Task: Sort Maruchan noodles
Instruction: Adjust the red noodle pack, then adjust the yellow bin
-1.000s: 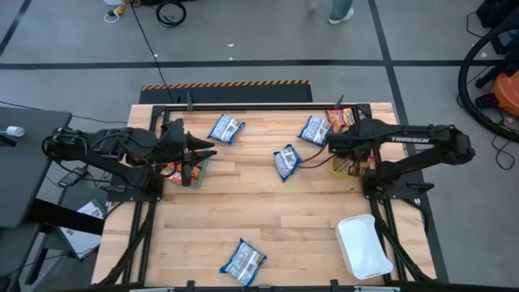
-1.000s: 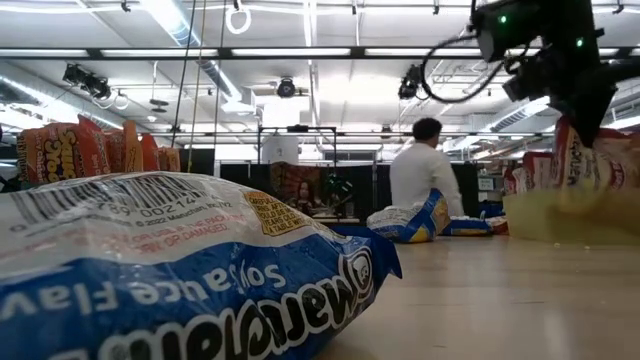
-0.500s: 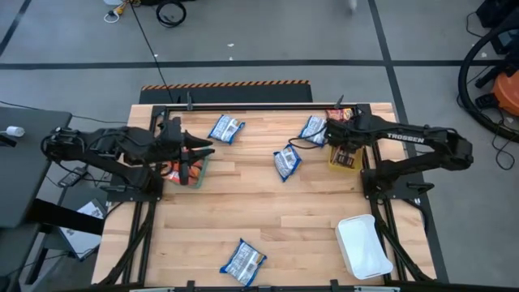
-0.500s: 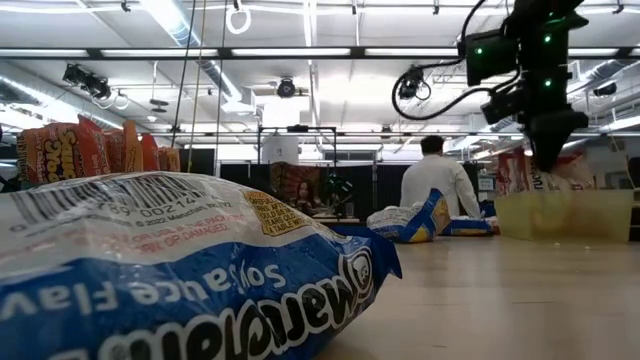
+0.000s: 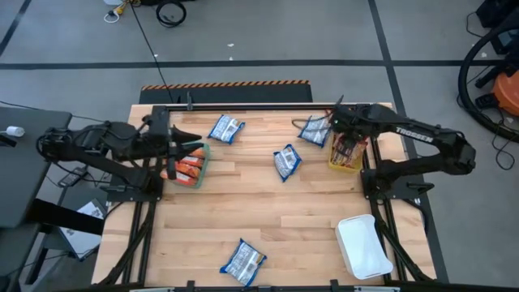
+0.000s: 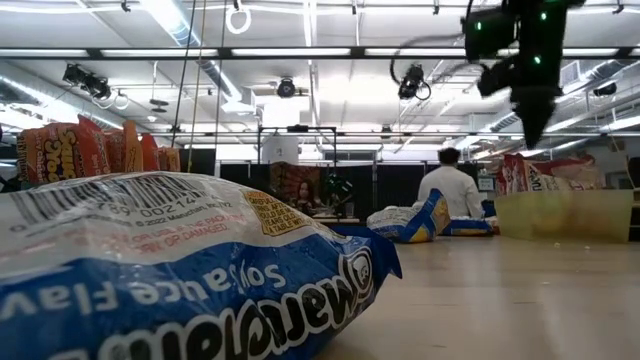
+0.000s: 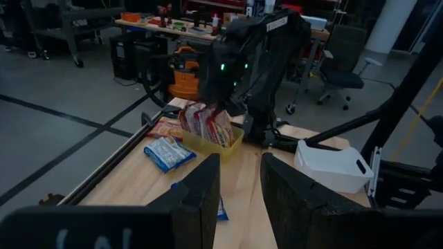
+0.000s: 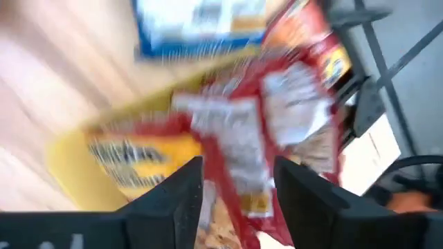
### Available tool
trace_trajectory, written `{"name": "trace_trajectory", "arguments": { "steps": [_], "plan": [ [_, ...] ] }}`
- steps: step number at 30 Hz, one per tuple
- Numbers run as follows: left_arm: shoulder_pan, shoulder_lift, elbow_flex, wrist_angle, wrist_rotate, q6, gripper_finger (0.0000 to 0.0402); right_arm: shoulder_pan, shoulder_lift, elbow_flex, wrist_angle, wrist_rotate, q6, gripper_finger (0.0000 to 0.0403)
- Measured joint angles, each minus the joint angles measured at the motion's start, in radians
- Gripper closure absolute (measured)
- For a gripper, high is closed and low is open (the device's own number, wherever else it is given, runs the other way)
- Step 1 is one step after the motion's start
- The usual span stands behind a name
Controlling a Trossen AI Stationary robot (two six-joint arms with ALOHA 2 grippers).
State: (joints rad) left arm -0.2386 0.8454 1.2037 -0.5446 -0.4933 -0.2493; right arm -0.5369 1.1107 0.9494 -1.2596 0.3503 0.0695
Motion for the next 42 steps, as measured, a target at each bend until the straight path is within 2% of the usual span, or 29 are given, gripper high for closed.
{"name": "trace_trajectory", "arguments": {
  "steps": [3, 6, 12, 15, 18, 26, 29, 34, 38, 42],
  "plan": [
    [0.0, -0.021, 0.0, -0.008, 0.0, 0.001, 0.0292, -0.017, -0.011, 0.078, 0.053, 0.0, 0.117, 0.0216],
    [0.0, -0.032, 0.0, 0.001, -0.003, 0.027, 0.0292, -0.045, 0.023, 0.133, 0.192, -0.001, 0.16, 0.0212],
    [0.0, -0.02, 0.0, 0.062, -0.038, 0.077, 0.0292, -0.16, 0.249, 0.19, 0.386, 0.0, 0.323, 0.0208],
    [0.0, -0.009, 0.0, 0.081, -0.09, 0.074, 0.0292, -0.225, 0.391, 0.226, 0.345, 0.036, 0.35, 0.0208],
    [0.0, -0.006, 0.0, 0.06, -0.099, 0.044, 0.0292, -0.297, 0.488, 0.259, 0.288, 0.046, 0.408, 0.0208],
    [0.03, 0.003, 0.0, -0.112, -0.105, -0.064, 0.0292, -0.407, 0.601, 0.262, 0.274, -0.056, 0.565, 0.0208],
    [0.065, 0.009, 0.0, -0.159, -0.104, -0.08, 0.0292, -0.414, 0.621, 0.262, 0.213, -0.113, 0.569, 0.0208],
    [0.161, 0.022, 0.0, -0.163, -0.044, -0.039, 0.0292, -0.38, 0.611, 0.228, 0.137, -0.209, 0.567, 0.0208],
    [0.28, 0.033, 0.0, -0.158, -0.031, 0.036, 0.0292, -0.304, 0.588, 0.177, 0.071, -0.26, 0.588, 0.0208],
    [0.393, 0.031, 0.0, -0.114, 0.034, 0.11, 0.0292, -0.194, 0.548, 0.109, 0.075, -0.335, 0.633, 0.0208]
  ]
}}
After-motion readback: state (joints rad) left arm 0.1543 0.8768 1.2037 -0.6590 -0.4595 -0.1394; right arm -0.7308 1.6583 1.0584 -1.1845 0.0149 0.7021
